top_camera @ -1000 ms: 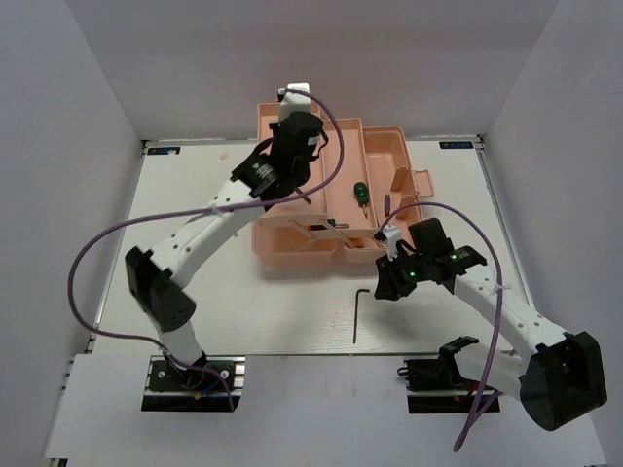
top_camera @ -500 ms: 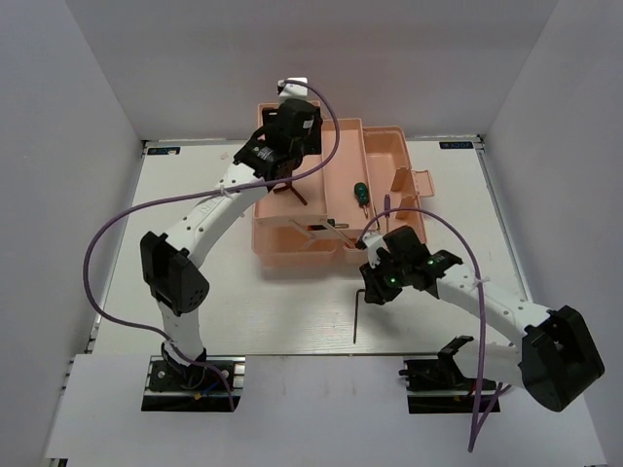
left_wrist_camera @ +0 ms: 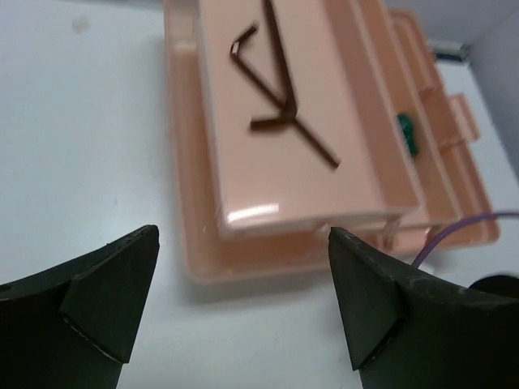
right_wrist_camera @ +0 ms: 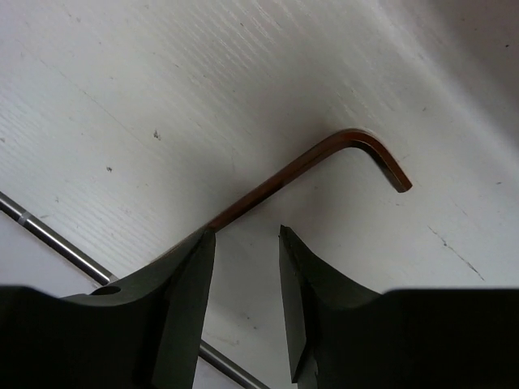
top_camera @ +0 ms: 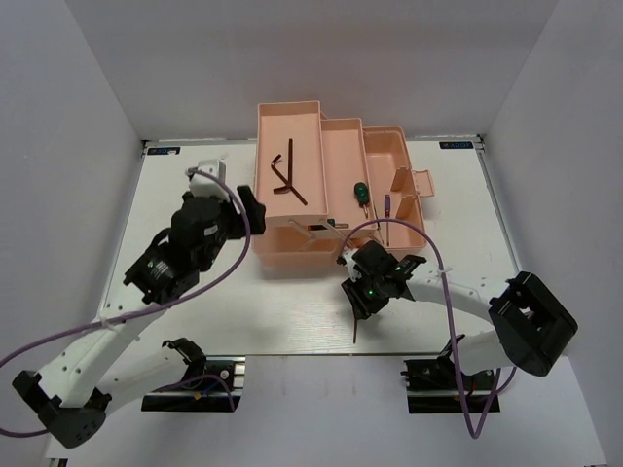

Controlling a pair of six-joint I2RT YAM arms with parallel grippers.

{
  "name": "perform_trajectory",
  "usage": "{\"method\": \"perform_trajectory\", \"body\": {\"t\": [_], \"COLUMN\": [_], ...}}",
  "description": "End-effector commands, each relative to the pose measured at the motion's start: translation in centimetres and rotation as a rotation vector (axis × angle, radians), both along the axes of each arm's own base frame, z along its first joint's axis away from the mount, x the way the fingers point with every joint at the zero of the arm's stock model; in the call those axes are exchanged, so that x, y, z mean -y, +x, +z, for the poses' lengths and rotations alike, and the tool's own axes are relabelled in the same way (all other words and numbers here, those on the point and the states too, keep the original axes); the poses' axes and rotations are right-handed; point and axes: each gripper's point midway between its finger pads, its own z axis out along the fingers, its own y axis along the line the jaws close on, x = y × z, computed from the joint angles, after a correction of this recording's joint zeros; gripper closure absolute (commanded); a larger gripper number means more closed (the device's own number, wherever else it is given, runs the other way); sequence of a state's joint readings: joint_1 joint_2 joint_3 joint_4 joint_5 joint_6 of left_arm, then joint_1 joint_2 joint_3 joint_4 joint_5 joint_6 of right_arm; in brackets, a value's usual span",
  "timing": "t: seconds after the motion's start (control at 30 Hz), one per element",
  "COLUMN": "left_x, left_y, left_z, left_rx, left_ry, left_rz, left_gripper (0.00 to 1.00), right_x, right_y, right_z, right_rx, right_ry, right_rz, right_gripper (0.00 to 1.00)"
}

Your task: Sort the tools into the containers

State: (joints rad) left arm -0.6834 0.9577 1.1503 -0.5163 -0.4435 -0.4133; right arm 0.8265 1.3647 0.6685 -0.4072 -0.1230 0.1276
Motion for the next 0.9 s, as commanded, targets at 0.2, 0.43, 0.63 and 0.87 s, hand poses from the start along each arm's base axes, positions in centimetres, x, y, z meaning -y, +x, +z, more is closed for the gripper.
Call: {"method": "perform_trajectory", "body": {"t": [0.2,0.43,0.63,0.87], "left_x": [-2.0,-2.6,-2.5,-2.4], "left_y": [-5.3,-6.3,-6.4,-6.6], "left_z": [-7.0,-8.8,-8.8,-9.3], "left_rx": [-0.141,-0.167,-0.163,-0.165], "left_ry": [-0.042,-0.037,-0.045,-0.047], "left_rz": [-0.042,-0.046,-0.055,-0.063], "left_gripper": [0.03,0.03,0.03,0.03], "right_x": [-2.9,-1.1,-1.6,-2.5], "right_y": [1.2,0.7,-0.6,-2.5], "right_z": [0.9,-1.7,-1.9,-3.4], "right_rx": [0.022,0.086,0.128,0.103], "right_ry": [0.018,-0.165,-0.191,-0.257], "right_rz": [-0.02,0.041,0.191,0.343], "right_gripper": [0.56,0.57,0.6,0.63]}}
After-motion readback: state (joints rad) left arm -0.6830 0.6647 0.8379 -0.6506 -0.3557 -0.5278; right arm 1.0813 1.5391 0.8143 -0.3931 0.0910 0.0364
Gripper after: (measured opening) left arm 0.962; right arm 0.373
